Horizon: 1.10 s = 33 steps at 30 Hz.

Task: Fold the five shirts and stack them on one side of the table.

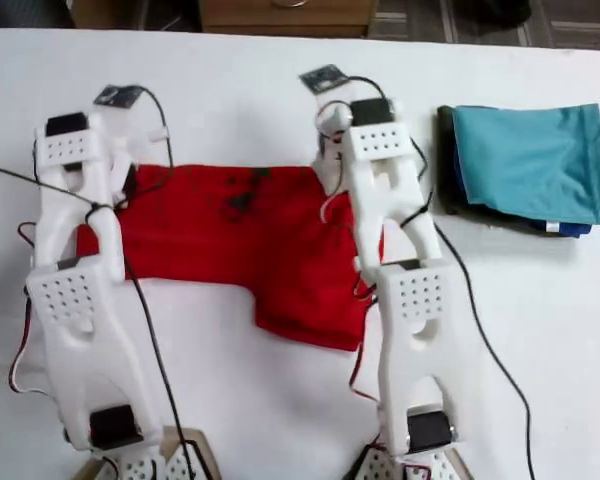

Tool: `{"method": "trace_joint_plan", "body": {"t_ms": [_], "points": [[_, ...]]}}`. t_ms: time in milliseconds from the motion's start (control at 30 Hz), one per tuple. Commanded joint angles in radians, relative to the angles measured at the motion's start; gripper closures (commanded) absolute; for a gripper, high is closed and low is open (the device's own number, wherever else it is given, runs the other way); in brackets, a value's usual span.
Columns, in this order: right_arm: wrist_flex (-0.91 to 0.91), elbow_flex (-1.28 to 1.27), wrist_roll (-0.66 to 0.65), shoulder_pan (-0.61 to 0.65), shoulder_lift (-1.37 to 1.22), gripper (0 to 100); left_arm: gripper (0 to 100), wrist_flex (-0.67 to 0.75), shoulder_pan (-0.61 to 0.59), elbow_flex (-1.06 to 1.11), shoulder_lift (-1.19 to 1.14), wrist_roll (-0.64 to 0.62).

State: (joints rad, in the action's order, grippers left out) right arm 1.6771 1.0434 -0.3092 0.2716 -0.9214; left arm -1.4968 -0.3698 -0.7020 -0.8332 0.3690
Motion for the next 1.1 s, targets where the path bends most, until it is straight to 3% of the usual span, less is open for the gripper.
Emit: {"method": "trace_joint_plan", "body": {"t_ms": [0,200,367,567,733,967,1067], "points": [[0.094,0.109,0.005,0.051,0.111,97.9,98,-0.107,-0.012,-0.166,0.02,-0.006],[0.094,-0.069,0.005,0.114,0.334,98.0,98,-0.292,-0.026,-0.398,0.02,-0.006],[0.091,-0.37,-0.058,0.134,0.619,98.0,98,-0.293,-0.094,-0.394,0.017,-0.008],[-0.064,-0.916,-0.135,0.165,0.969,98.0,97,-0.288,-0.094,-0.26,0.037,-0.006],[-0.286,-1.418,-0.247,0.28,1.153,97.8,97,-0.282,-0.092,-0.205,0.038,-0.041],[-0.438,-1.674,-0.322,0.374,1.182,75.5,97,-0.275,-0.094,-0.182,0.035,-0.048],[-0.46,-1.714,-0.328,0.401,1.182,73.5,97,-0.275,-0.098,-0.182,0.032,-0.048]]}}
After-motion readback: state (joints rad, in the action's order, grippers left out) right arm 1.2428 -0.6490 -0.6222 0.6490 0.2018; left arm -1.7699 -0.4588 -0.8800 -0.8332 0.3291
